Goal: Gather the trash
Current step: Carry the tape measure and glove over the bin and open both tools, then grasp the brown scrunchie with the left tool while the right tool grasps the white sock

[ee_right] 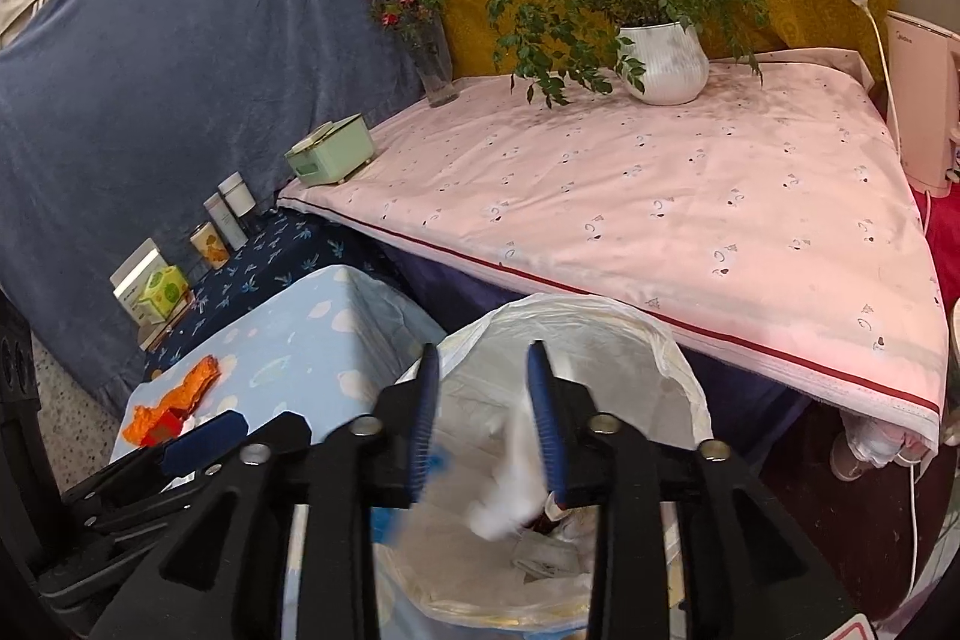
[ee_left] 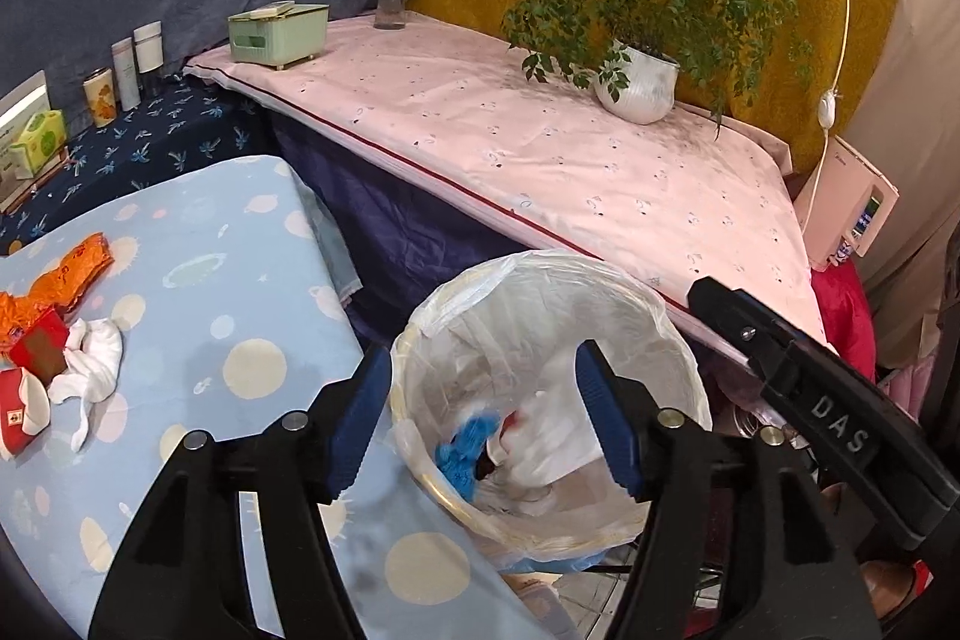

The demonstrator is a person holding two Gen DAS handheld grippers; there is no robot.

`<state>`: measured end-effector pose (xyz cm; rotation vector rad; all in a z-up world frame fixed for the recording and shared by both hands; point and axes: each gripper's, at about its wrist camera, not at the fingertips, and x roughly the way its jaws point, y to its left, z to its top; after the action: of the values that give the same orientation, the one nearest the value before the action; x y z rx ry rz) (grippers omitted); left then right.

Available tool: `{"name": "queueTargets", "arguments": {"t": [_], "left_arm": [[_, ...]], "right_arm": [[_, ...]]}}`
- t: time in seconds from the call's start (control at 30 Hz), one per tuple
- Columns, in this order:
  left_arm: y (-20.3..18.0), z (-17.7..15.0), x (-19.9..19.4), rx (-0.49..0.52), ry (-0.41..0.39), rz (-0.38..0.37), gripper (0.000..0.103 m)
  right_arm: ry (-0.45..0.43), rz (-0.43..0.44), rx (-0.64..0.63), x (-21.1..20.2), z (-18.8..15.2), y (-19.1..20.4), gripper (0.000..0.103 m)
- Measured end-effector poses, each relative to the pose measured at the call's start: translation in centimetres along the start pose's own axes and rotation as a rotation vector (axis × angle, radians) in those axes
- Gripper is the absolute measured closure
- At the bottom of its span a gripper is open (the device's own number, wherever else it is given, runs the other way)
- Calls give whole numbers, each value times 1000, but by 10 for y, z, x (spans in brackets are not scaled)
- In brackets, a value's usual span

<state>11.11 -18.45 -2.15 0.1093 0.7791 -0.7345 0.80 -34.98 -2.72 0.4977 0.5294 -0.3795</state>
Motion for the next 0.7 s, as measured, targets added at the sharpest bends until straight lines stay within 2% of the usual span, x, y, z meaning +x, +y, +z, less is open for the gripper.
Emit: {"name": "queueTargets", "arguments": {"t": [0.33,0.7], "left_arm": [[22,-6,-7,-35,1,35,43],[67,-14,-29,-120,-8,75,43]], "right_arm": [[-3,19,-31,-3,-1,20,59],[12,51,-85,-3,-8,58,52]]}}
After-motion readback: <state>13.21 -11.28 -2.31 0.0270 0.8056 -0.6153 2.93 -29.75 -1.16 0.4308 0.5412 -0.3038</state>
